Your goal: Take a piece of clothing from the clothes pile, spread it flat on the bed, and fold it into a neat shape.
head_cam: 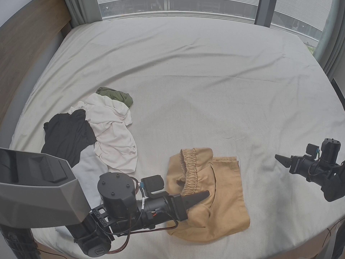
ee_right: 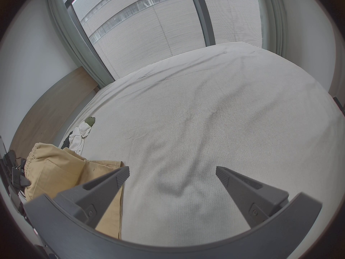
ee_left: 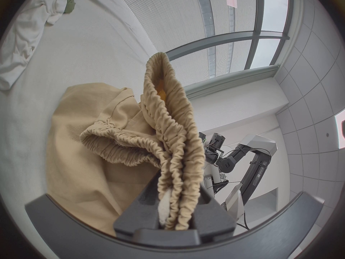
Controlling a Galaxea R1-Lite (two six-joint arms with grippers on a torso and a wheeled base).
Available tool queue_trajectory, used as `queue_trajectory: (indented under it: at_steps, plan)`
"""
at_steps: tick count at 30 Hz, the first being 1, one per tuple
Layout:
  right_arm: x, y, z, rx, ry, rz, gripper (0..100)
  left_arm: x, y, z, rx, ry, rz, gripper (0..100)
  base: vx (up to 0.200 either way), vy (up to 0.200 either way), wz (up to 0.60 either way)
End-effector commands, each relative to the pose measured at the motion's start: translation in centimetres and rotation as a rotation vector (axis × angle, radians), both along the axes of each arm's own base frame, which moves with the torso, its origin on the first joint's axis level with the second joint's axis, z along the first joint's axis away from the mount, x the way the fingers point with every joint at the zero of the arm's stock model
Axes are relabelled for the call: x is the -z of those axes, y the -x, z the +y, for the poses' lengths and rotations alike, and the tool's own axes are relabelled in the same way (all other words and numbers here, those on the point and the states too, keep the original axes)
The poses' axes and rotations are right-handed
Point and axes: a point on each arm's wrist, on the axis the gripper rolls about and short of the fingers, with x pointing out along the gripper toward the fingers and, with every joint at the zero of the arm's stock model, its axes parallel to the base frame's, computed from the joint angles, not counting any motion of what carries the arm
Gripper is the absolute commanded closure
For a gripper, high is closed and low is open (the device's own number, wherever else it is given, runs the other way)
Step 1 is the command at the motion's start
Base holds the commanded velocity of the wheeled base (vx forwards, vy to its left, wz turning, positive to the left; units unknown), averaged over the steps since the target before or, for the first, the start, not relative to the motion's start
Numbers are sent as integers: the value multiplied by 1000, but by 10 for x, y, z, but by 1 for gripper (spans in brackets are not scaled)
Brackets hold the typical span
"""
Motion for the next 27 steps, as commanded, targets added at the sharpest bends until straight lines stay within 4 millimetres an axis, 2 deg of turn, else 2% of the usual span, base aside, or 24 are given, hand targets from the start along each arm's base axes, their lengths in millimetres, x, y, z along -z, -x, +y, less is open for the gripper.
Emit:
queue_trajectory:
  at_steps: [1,11,22,23,27]
  plan:
    - [0,0,0,0,2,-3,0,11,-2,-12,19,-8,10,100,0,0,0]
    - [0,0,0,1,0,-2,0,25,-4,-31,45,-14,14,100,0,0,0]
    - [0,0,0,-2,0,-2,0,32,-7,-33,46,-26,22,100,0,0,0]
    - [0,0,0,-1,0,-1,0,32,-7,-33,46,-27,20,0,0,0,0]
    - [0,1,1,-5,1,2,0,31,-5,-35,50,-26,7,0,0,0,0]
